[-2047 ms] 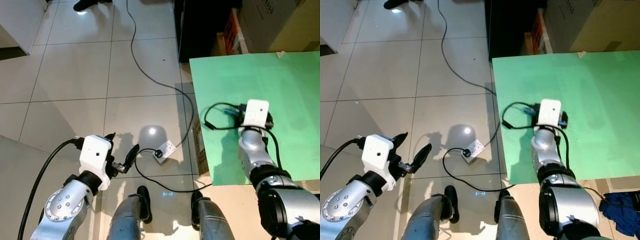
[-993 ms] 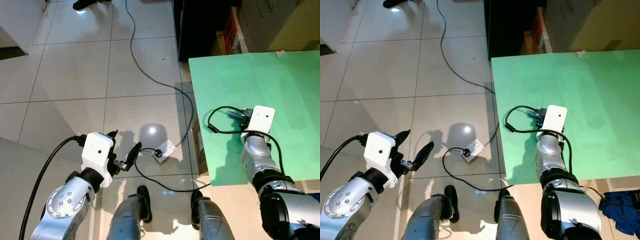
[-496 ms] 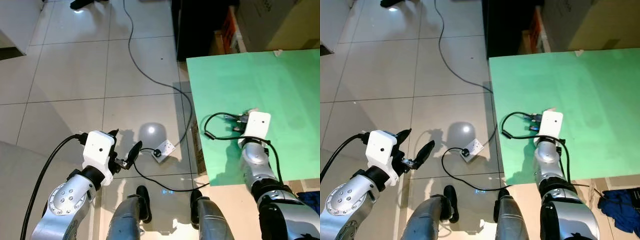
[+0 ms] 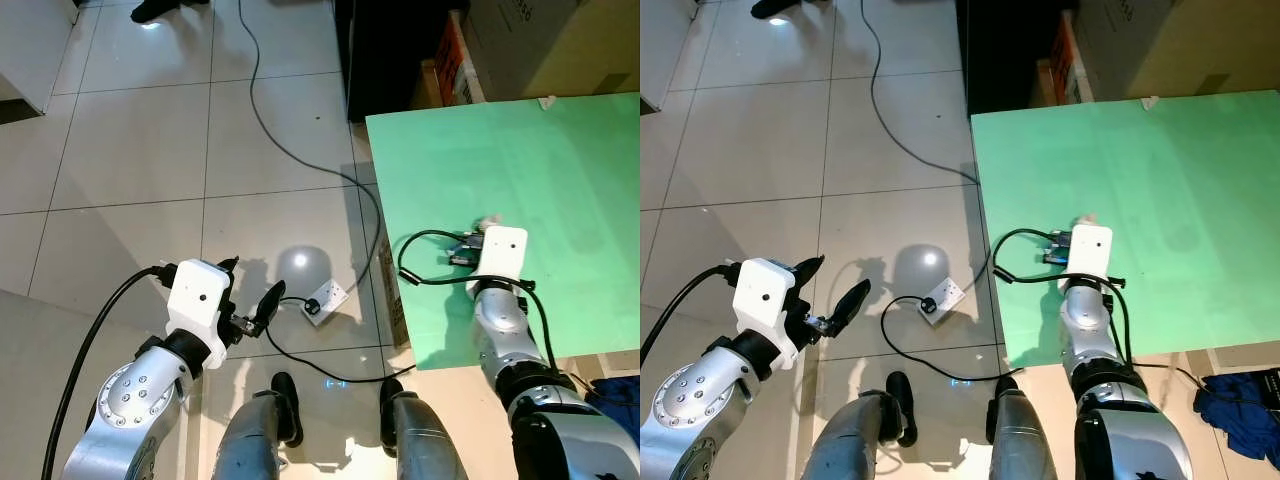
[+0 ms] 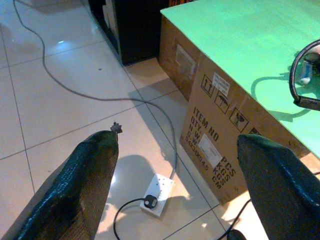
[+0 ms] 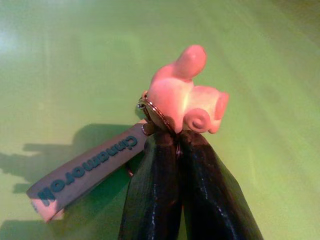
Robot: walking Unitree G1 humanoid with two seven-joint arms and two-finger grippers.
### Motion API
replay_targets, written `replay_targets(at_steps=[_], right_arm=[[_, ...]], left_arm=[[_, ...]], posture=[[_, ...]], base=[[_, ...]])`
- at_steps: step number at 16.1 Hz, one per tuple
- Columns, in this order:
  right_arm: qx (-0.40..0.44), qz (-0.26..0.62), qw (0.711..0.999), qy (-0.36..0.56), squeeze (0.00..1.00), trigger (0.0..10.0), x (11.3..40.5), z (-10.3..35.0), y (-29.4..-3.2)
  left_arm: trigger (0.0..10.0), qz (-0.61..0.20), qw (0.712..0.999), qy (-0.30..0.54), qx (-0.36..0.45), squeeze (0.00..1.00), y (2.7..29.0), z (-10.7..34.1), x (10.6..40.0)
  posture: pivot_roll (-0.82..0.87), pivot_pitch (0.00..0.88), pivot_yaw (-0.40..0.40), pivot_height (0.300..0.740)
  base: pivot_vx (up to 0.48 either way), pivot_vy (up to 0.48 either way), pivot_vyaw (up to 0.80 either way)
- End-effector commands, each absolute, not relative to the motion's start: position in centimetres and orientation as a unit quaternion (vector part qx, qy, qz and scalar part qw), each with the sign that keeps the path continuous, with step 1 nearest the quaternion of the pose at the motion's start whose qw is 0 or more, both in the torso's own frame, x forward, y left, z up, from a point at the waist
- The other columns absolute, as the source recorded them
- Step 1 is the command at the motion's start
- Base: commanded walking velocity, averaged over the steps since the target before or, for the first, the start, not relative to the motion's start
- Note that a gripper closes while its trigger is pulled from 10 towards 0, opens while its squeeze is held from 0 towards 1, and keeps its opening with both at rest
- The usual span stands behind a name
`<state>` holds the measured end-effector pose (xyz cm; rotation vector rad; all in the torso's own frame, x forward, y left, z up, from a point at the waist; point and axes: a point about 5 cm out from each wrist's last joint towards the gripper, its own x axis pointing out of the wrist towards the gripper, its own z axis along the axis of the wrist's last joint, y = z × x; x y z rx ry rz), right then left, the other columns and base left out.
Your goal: Hang keys on a hook
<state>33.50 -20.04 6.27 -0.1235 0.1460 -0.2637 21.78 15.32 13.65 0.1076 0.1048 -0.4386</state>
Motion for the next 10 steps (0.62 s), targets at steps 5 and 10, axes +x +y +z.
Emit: replay_targets(at_steps=[5,10], right_arm=[[-0.044,-0.03,0.993,0.107,0.0,0.0,27.8,1.2,-13.7],[-0.058,-0.039,0.991,0.116,0.0,0.0,23.7,0.4,-13.7]], left_arm=[[10.0,-0.217,0.973,0.064,0.053,0.0,15.5,13.0,21.7],[10.0,-0.225,0.972,0.056,0.048,0.0,15.0,12.9,22.4]], posture=[[0.0,0.375,0.066,0.74],[-0.04,0.346,0.063,0.74]], base=[[0.0,0.0,0.0],[0.0,0.0,0.0]])
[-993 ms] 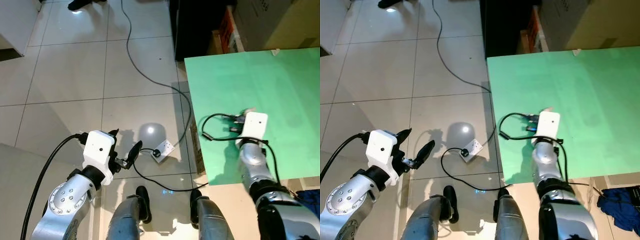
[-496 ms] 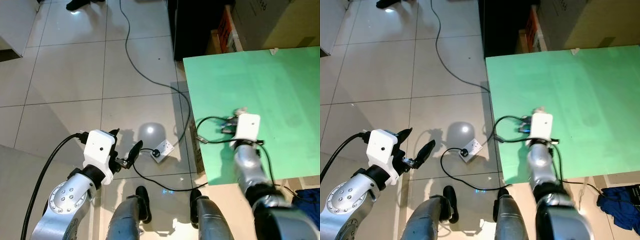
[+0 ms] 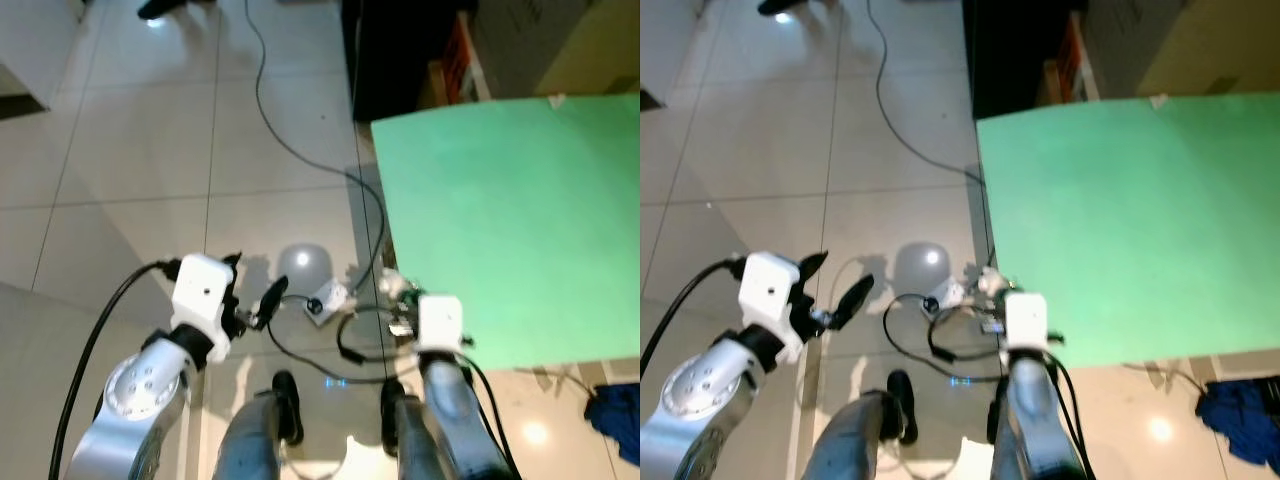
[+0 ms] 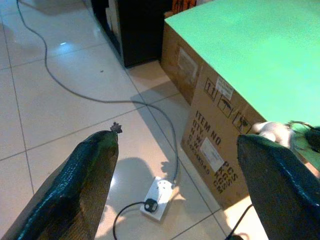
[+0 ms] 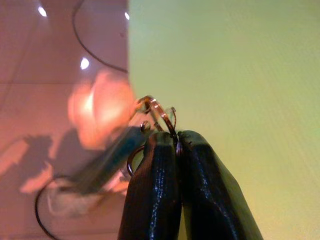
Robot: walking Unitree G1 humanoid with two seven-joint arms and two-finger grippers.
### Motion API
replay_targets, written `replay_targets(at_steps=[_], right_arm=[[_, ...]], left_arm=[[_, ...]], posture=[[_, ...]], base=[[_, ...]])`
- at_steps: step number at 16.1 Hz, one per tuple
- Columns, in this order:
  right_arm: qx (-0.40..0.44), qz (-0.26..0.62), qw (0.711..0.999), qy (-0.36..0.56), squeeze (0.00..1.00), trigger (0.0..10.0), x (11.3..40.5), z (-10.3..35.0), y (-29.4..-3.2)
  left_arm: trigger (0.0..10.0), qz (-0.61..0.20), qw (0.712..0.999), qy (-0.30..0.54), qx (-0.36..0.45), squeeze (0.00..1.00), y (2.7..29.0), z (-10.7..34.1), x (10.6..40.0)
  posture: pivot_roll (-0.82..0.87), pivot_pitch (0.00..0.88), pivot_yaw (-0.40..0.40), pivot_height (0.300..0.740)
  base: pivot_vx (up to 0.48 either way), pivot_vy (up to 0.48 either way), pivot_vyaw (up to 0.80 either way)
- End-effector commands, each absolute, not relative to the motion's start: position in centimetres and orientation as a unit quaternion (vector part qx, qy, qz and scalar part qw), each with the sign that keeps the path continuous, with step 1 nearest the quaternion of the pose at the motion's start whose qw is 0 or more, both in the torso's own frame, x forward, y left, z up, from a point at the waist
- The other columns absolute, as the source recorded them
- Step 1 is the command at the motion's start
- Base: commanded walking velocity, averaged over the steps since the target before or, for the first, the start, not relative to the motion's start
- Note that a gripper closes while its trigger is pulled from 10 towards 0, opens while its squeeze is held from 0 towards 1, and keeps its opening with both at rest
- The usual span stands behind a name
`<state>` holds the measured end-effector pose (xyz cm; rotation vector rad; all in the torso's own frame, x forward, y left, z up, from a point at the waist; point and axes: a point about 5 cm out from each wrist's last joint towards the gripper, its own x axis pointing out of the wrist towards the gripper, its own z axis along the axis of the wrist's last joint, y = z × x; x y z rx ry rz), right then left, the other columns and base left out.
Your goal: Hang keys on a hook
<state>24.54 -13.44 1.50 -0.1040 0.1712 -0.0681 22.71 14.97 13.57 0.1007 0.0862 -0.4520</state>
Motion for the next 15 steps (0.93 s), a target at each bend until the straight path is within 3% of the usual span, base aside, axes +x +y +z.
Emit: replay_targets(at_steps=[1,2,5,9,15], right_arm=[[-0.058,-0.045,0.989,0.127,0.0,0.0,23.1,0.1,-14.1],[-0.067,-0.063,0.985,0.144,0.02,0.0,21.8,-0.3,-15.1],[-0.084,-0.088,0.986,0.117,0.1,0.0,21.6,1.2,-16.2],[-0.131,-0.086,0.988,-0.015,0.09,0.0,23.7,7.4,-16.7],[-0.149,-0.081,0.981,-0.093,0.03,0.0,26.1,11.9,-16.6]], left_arm=[[10.0,-0.226,0.971,0.055,0.048,0.0,14.9,12.9,22.5],[10.0,-0.23,0.971,0.051,0.047,0.0,14.8,13.0,22.8],[10.0,-0.233,0.97,0.047,0.047,0.0,14.7,13.0,23.1],[10.0,-0.234,0.971,0.033,0.043,0.0,14.2,13.0,24.0],[10.0,-0.229,0.973,-0.005,0.018,0.0,12.4,13.4,26.9]], posture=[[-0.04,0.343,0.064,0.74],[-0.05,0.332,0.067,0.74],[-0.06,0.322,0.068,0.74],[-0.08,0.28,0.06,0.74],[-0.13,0.17,0.032,0.74]], base=[[0.0,0.0,0.0],[0.0,0.0,0.0],[0.0,0.0,0.0],[0.0,0.0,0.0],[0.0,0.0,0.0]])
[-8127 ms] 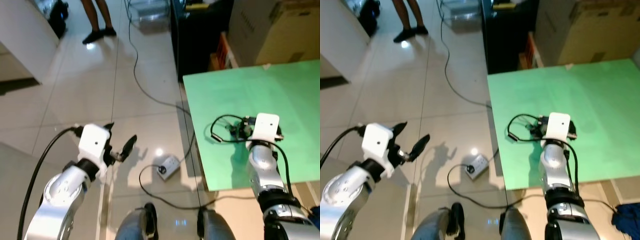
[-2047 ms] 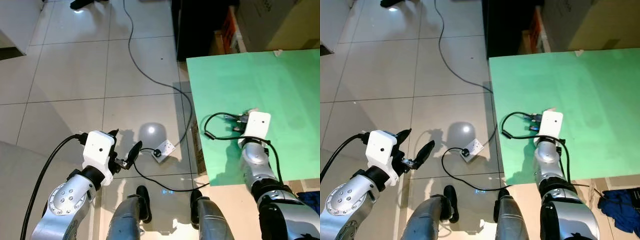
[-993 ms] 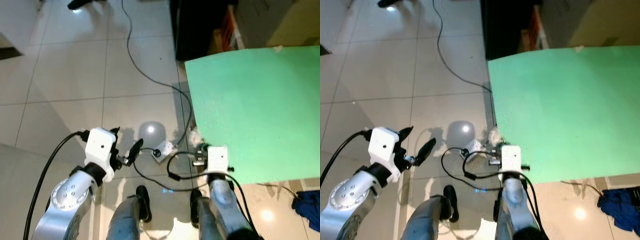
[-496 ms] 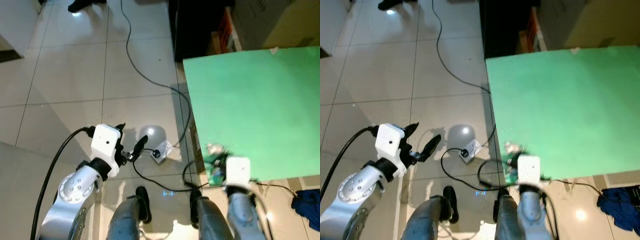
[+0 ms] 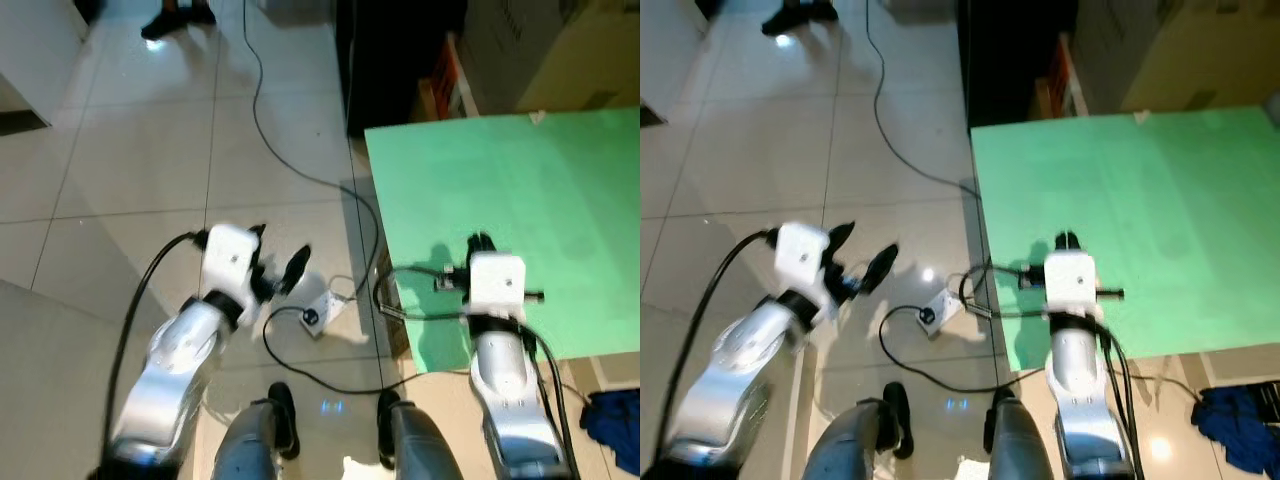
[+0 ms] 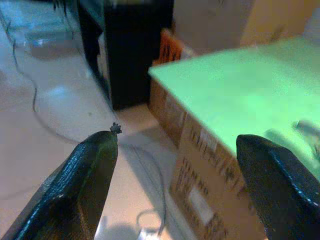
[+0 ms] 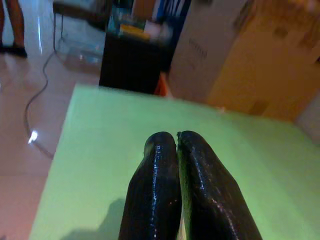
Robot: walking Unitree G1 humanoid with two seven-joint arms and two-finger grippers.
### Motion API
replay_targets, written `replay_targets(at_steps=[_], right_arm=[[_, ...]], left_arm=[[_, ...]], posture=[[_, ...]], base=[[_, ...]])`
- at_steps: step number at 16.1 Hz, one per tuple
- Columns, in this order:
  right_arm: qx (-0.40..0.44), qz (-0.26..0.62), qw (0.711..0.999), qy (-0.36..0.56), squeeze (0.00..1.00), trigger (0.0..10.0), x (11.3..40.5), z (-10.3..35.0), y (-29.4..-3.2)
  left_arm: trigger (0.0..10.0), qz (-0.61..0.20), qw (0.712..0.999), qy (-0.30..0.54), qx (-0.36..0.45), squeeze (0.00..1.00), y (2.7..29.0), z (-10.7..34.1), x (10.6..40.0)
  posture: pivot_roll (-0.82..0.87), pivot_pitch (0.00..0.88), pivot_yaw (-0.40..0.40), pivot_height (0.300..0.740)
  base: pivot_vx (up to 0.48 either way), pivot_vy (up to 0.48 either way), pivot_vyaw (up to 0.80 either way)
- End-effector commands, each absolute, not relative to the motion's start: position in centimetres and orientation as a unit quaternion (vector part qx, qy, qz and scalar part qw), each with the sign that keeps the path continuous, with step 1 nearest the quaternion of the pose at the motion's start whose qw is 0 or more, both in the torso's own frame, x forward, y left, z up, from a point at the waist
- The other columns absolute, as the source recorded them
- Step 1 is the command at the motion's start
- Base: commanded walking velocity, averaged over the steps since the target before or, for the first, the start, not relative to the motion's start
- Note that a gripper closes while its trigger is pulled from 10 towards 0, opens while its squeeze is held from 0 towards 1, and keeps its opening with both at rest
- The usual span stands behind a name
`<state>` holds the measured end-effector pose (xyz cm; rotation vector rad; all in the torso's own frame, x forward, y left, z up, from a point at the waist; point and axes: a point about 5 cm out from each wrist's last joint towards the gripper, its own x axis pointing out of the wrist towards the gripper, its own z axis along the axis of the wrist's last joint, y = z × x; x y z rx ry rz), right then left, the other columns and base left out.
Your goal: Hang keys on a hook
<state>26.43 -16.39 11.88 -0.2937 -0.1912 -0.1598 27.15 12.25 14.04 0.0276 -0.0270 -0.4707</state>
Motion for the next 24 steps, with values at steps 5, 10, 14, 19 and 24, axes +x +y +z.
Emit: replay_targets(at_steps=[5,10,14,19,24], right_arm=[[-0.138,-0.111,0.983,-0.044,0.93,10.0,27.1,11.3,-18.2],[-0.106,-0.157,0.982,0.008,1.0,10.0,27.3,9.9,-20.7],[-0.077,-0.144,0.985,0.048,1.0,10.0,28.0,7.8,-20.8],[-0.066,-0.142,0.986,0.058,1.0,10.0,30.6,7.3,-20.9],[-0.055,-0.158,0.985,0.05,1.0,10.0,34.4,9.2,-20.1]], left_arm=[[10.0,-0.232,0.972,-0.026,0.015,0.0,11.4,13.6,28.6],[10.0,-0.239,0.97,-0.035,0.014,0.0,10.8,13.4,29.0],[10.0,-0.232,0.972,-0.027,0.016,0.0,11.2,12.6,28.4],[10.0,-0.225,0.974,-0.009,0.016,0.0,11.9,11.9,26.9],[10.0,-0.224,0.974,-0.007,0.025,0.0,12.3,12.0,26.7]], posture=[[-0.16,0.113,0.028,0.74],[-0.17,0.116,0.035,0.74],[-0.16,0.14,0.047,0.74],[-0.11,0.184,0.062,0.74],[-0.09,0.189,0.066,0.74]], base=[[0.0,0.0,0.0],[0.0,0.0,0.0],[0.0,0.0,0.0],[0.0,0.0,0.0],[0.0,0.0,0.0]])
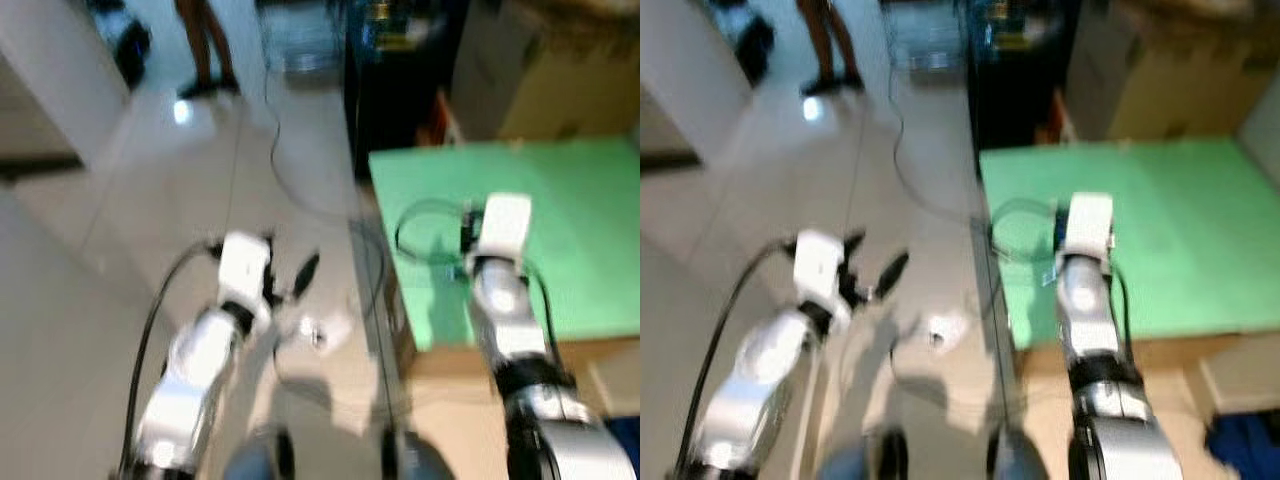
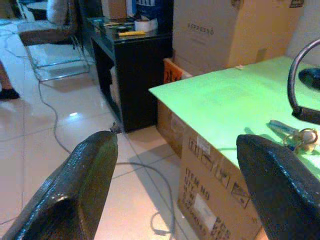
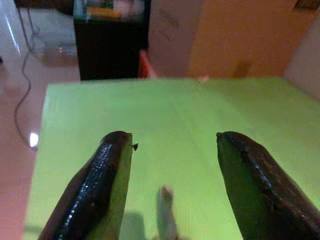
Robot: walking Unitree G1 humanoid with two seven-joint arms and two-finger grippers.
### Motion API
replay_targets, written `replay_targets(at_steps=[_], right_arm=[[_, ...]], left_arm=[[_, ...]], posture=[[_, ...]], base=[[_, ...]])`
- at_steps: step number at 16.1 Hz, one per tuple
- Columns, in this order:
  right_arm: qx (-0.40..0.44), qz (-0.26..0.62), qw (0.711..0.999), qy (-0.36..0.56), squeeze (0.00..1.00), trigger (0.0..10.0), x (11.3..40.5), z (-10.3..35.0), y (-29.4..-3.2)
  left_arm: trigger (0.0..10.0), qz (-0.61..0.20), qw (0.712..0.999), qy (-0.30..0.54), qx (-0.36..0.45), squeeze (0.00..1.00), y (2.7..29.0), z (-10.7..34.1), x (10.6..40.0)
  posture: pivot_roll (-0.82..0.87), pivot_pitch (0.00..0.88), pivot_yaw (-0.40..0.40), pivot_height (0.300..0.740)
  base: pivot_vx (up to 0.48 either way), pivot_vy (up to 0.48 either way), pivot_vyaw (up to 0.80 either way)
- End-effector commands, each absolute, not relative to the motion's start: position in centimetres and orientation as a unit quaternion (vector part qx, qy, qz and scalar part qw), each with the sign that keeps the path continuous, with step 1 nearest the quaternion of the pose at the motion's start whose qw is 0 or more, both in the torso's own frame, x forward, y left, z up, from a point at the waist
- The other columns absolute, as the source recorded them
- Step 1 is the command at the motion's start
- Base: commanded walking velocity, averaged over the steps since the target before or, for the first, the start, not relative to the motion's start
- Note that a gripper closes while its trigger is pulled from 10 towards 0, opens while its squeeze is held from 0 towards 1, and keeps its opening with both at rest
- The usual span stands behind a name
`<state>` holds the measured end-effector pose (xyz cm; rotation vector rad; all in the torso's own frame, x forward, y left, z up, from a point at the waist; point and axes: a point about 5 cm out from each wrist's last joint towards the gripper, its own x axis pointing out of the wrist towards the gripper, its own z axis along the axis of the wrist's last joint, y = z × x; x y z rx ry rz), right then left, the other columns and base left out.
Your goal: Hang keys on a hook
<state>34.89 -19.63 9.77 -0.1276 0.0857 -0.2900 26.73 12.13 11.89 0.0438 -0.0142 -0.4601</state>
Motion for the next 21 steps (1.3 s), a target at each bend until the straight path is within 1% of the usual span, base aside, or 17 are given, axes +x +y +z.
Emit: replay_targets(at_steps=[1,6,7,8,9,10,11,14,16,17,19,21], right_arm=[[-0.054,-0.16,0.984,0.052,1.0,10.0,34.9,9.4,-20.0],[-0.063,-0.185,0.979,0.058,1.0,10.0,34.8,8.8,-20.8],[-0.086,-0.207,0.974,0.043,1.0,10.0,34.5,9.3,-21.4],[-0.104,-0.213,0.971,0.008,1.0,10.0,34.3,10.3,-21.6],[-0.134,-0.185,0.973,-0.035,0.0,10.0,33.6,11.1,-20.7],[-0.141,-0.166,0.975,-0.043,0.0,10.0,32.6,10.9,-20.1],[-0.136,-0.164,0.977,-0.026,0.0,10.0,32.2,9.9,-20.3],[-0.128,-0.166,0.978,-0.017,0.0,10.0,32.8,9.9,-20.5],[-0.121,-0.147,0.982,-0.017,0.0,10.0,33.6,10.9,-20.2],[-0.118,-0.138,0.983,-0.026,1.0,10.0,33.8,11.2,-20.1],[-0.114,-0.135,0.984,-0.026,1.0,10.0,34.3,11.6,-20.1],[-0.115,-0.114,0.987,-0.013,0.0,10.0,34.7,11.5,-19.7]], left_arm=[[10.0,-0.223,0.974,-0.008,0.032,0.0,12.5,12.1,26.6],[10.0,-0.213,0.976,-0.007,0.041,0.0,13.4,12.2,26.0],[10.0,-0.213,0.976,-0.014,0.038,0.0,13.2,12.4,25.9],[10.0,-0.211,0.977,-0.022,0.033,0.0,13.1,12.6,26.1],[10.0,-0.197,0.98,-0.027,0.009,0.0,13.1,12.6,26.4],[10.0,-0.187,0.982,-0.028,-0.008,0.0,12.6,12.6,26.8],[10.0,-0.18,0.983,-0.029,-0.016,0.0,12.1,12.5,27.3],[10.0,-0.152,0.988,-0.012,-0.031,0.0,12.0,12.0,28.3],[10.0,-0.13,0.991,-0.003,-0.032,0.0,12.1,11.6,29.1],[10.0,-0.12,0.993,-0.006,-0.021,0.0,12.1,11.6,29.3],[10.0,-0.108,0.994,0.0,0.0,0.0,11.9,11.5,29.6],[10.0,-0.102,0.995,-0.014,0.008,0.0,12.2,11.7,29.5]], posture=[[-0.06,0.191,0.065,0.74],[-0.04,0.185,0.06,0.74],[-0.04,0.177,0.044,0.74],[-0.05,0.168,0.034,0.74],[-0.07,0.159,0.031,0.74],[-0.11,0.141,0.022,0.74],[-0.13,0.131,0.022,0.74],[-0.15,0.118,0.022,0.74],[-0.15,0.112,0.012,0.74],[-0.14,0.11,0.007,0.74],[-0.13,0.106,-0.003,0.74],[-0.12,0.106,-0.012,0.74]], base=[[0.0,0.0,0.0],[0.0,0.0,0.0],[0.0,0.0,0.0],[0.0,0.0,0.0],[0.0,-0.431,0.0],[0.0,-0.431,0.0],[0.0,-0.424,0.0],[0.0,-0.417,0.0],[0.251,-0.407,0.0],[0.266,-0.394,0.0],[0.0,0.0,0.0],[0.0,0.0,0.0]])
